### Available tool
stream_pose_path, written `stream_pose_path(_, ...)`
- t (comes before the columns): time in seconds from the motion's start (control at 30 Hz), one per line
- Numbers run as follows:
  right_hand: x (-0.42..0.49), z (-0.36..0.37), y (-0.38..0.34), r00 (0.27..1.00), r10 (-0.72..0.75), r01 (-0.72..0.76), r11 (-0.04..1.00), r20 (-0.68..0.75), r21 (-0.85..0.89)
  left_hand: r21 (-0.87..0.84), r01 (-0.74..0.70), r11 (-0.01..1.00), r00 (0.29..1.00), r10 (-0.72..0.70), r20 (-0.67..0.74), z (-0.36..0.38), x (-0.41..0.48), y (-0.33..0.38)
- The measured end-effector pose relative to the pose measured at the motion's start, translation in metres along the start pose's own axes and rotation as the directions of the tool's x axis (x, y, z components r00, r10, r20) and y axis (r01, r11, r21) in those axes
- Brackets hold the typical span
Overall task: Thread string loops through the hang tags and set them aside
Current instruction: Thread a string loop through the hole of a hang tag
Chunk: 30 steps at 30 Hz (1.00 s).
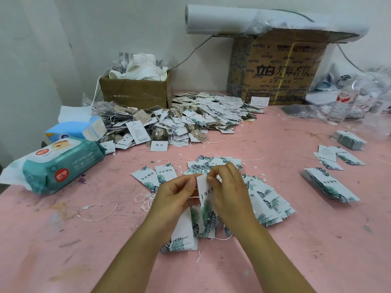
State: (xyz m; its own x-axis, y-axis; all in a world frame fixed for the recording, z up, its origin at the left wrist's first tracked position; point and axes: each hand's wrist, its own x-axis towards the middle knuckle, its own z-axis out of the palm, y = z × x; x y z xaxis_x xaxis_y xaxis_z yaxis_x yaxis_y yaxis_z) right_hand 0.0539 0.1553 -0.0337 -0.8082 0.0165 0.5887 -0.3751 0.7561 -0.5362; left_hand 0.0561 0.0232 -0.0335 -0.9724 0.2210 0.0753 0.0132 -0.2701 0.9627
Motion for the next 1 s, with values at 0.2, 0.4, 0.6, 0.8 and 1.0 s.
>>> stream_pose_path(0.2,-0.0003,-0.0027,-0.008,0.997,-0.038,0.029,0.99,0.062,0.141,-0.076,0.031,0.997,0.999,-0.032,-0.009,-0.0039,0.0016,-0.0009)
stream_pose_path(0.4,-0.0011,-0.0057,-0.0079,0.991,-0.073,0.049,0.978,0.112,0.205,-0.072,0.042,0.996,0.999,-0.041,0.011,-0.0053,0.0022,-0.0038)
stream_pose_path(0.6,-0.0012,-0.0035,-0.0066,0.987,-0.075,0.043,0.975,0.143,0.216,-0.007,0.019,1.0,0.999,-0.019,-0.033,-0.0017,0.0022,-0.006)
stream_pose_path(0.8,-0.002,-0.0014,-0.008,0.992,-0.06,0.033,0.974,0.113,0.222,0.008,-0.004,1.0,0.999,0.005,-0.041,-0.0001,0.0018,-0.0052)
stream_pose_path(1.0,-0.0045,0.0004,-0.007,0.988,-0.071,0.038,0.97,0.134,0.239,0.156,-0.014,0.988,0.995,0.029,-0.097,0.0015,0.0014,-0.0051)
